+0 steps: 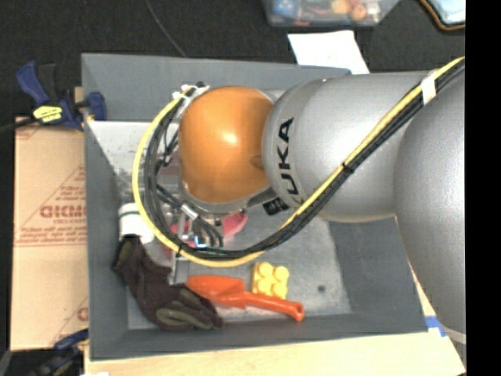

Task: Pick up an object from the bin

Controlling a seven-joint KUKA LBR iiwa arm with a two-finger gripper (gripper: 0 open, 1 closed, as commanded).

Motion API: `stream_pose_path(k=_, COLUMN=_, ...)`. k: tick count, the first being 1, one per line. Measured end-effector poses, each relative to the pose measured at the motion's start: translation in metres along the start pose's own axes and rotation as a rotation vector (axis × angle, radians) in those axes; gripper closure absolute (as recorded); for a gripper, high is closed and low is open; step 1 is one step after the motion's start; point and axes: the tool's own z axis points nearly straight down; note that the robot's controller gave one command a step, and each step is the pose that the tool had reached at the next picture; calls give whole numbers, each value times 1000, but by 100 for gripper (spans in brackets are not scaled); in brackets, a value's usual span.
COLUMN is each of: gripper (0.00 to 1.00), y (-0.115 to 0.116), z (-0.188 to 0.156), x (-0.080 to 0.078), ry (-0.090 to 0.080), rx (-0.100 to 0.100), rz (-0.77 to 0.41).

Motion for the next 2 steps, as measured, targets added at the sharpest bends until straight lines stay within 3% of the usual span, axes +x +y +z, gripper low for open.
stream_pose_path(k=1, gripper=0, y=-1, z=-4, x=-2, ry=-7, rx=-1, rz=6)
stream_pose_path(k=2, gripper=0, y=8, z=89, x=18, ry=-7, rx=-3, rz=295)
